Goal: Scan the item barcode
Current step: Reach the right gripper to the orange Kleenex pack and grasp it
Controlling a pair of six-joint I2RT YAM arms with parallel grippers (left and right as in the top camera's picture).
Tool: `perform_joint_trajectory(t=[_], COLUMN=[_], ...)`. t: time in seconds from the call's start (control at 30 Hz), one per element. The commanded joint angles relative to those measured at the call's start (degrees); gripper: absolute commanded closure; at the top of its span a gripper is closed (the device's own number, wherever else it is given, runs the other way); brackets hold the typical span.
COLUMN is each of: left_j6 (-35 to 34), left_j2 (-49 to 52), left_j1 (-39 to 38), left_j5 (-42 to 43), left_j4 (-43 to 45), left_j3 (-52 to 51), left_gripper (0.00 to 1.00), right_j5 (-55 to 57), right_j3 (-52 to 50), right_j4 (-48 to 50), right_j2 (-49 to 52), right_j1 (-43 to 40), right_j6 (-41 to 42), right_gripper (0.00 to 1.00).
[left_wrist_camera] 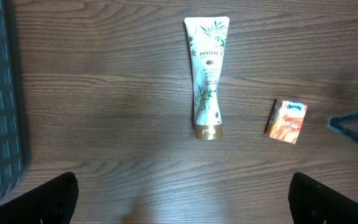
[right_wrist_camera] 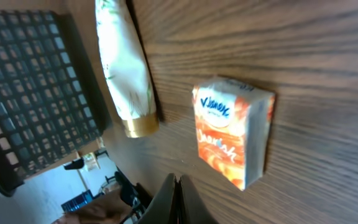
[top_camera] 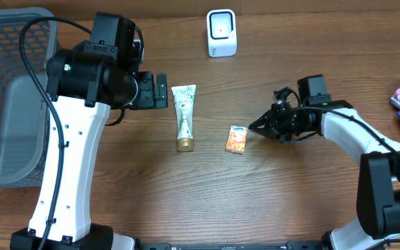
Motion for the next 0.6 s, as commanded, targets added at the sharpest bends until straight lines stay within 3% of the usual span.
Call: perform_joint_trajectory(t=[0.0, 0.13, 0.27, 0.33, 0.43, 0.47, 0.57], left_j6=[-0.8, -0.8, -0.8, -0.8, -0.8, -0.8, -0.8], left_j2=[0.1, 0.1, 0.1, 0.1, 0.1, 0.1, 0.1], left_j1=[0.2, 0.2, 0.2, 0.2, 0.2, 0.2, 0.2], left_j5=[-0.7, -0.7, -0.7, -0.7, -0.7, -0.7, -0.7], left_j4=[0.1, 0.1, 0.1, 0.1, 0.1, 0.1, 0.1], left_j3=[0.0, 0.0, 0.0, 0.0, 0.0, 0.0, 0.0], left_gripper=[0.00, 0.00, 0.00, 0.00, 0.00, 0.00, 0.00], right_j5=[5.5, 26.9, 22.2, 11.7, 2.2, 3.4, 15.7], right_j3=[1.4, 1.4, 1.4, 1.4, 1.4, 1.4, 1.4], right_j4=[-1.9, -8.5, -9.6, -10.6, -11.2, -11.1, -10.5], right_j2=[-1.7, -1.7, -1.7, -1.7, -1.7, -1.7, -1.6], right_j1=[-3.1, -7.8, -11.0, -11.4, -8.5, -6.9, 0.1], right_j6=[-2.5, -2.5, -7.0, -11.1, -15.7, -16.5, -16.6], right_gripper=[0.96, 0.96, 0.92, 0.73, 0.18, 0.12, 0.07])
